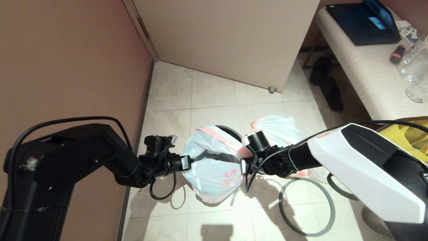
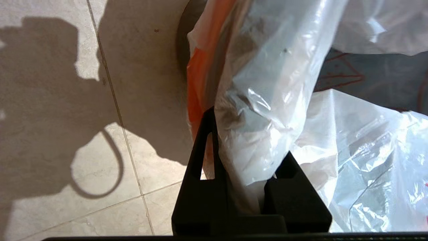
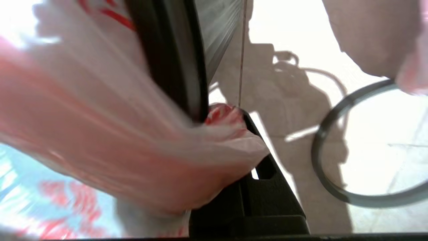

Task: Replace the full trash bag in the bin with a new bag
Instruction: Put the new garbage bag on the trash can

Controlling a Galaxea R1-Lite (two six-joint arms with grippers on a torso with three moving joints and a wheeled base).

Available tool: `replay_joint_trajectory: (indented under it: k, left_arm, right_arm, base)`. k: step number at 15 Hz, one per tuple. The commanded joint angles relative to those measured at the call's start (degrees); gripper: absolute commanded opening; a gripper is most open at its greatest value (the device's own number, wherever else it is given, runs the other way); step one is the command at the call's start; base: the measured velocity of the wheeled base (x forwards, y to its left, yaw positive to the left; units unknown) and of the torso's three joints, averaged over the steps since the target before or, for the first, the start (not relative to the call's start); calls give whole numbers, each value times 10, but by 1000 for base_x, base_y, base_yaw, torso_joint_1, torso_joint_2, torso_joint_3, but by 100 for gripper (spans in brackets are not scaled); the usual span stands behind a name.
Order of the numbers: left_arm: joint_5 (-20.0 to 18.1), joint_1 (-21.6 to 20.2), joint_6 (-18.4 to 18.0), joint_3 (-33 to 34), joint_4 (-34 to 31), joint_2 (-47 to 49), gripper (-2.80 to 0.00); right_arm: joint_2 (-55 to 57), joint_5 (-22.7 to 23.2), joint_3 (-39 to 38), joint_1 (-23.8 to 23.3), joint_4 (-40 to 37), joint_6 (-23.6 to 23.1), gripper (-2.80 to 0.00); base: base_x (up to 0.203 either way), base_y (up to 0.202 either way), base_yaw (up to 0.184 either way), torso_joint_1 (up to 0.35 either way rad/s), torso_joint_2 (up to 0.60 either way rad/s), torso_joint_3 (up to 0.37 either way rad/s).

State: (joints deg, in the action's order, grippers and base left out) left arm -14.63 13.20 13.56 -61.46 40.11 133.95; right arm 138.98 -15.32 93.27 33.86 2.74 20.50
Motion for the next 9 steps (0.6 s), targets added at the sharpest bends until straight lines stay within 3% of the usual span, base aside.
replay_joint_trajectory:
  k: [1,6,7,9]
  left_arm:
    - [3,0,2,0,3,2,-280]
    - [3,1,2,2,5,1,-280]
    - [3,1,2,2,5,1,-280]
    - [3,1,2,1,5,2,-280]
  right_arm:
    - [-81,0,-35,3,-36,-1,-280]
    - [-79,21,-42,1,-73,-27,-280]
    - [-78,24,-41,2,-74,-28,0]
    - [-82,25,-42,4,-104,-29,0]
  base:
    - [0,0,0,0,0,0]
    - [0,0,0,0,0,0]
    - [0,0,0,0,0,0]
    - [0,0,0,0,0,0]
